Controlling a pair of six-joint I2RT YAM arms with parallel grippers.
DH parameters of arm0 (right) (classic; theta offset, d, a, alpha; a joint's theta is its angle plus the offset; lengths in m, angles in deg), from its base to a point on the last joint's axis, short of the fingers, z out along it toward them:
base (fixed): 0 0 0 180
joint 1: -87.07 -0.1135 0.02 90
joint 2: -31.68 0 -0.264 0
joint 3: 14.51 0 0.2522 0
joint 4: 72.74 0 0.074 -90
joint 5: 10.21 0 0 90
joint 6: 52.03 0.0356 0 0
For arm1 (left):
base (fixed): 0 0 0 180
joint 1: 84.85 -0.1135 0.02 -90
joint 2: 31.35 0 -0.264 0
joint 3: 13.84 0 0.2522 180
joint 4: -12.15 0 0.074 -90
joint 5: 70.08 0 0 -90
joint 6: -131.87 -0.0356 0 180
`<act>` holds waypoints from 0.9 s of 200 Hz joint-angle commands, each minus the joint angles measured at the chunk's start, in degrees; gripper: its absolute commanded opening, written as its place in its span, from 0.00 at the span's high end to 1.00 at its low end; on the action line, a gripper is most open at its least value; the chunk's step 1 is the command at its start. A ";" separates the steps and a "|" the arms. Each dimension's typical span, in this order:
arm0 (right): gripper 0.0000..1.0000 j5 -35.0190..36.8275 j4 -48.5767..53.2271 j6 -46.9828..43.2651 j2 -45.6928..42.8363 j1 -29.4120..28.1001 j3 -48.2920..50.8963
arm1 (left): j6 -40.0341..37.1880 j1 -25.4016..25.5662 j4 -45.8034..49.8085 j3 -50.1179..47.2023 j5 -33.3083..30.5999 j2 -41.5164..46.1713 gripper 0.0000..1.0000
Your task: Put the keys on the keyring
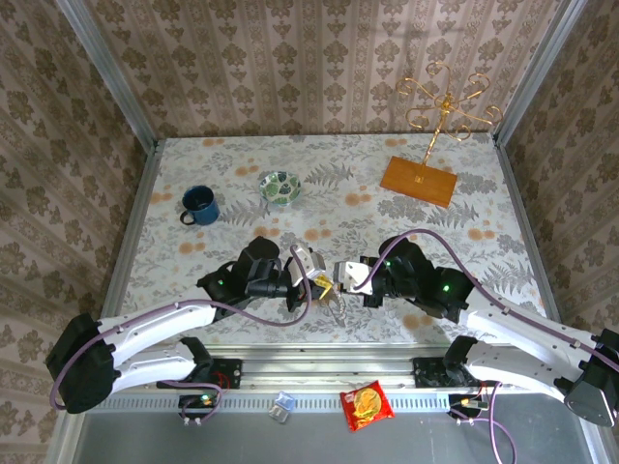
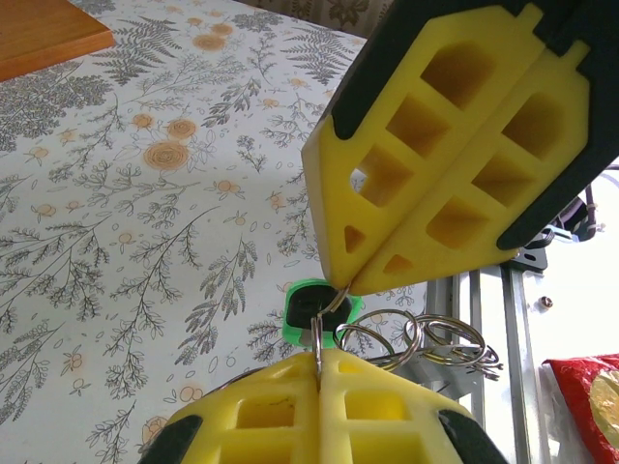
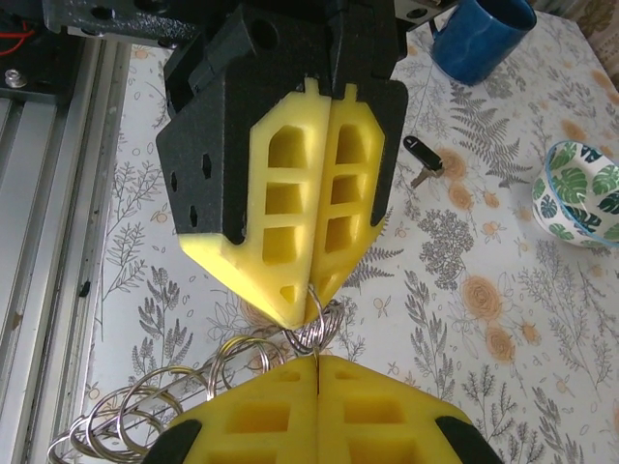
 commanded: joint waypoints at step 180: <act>1.00 -1.18 1.00 -1.87 -0.18 -0.50 -1.68 | 1.23 0.63 -2.27 1.19 -0.25 0.47 1.00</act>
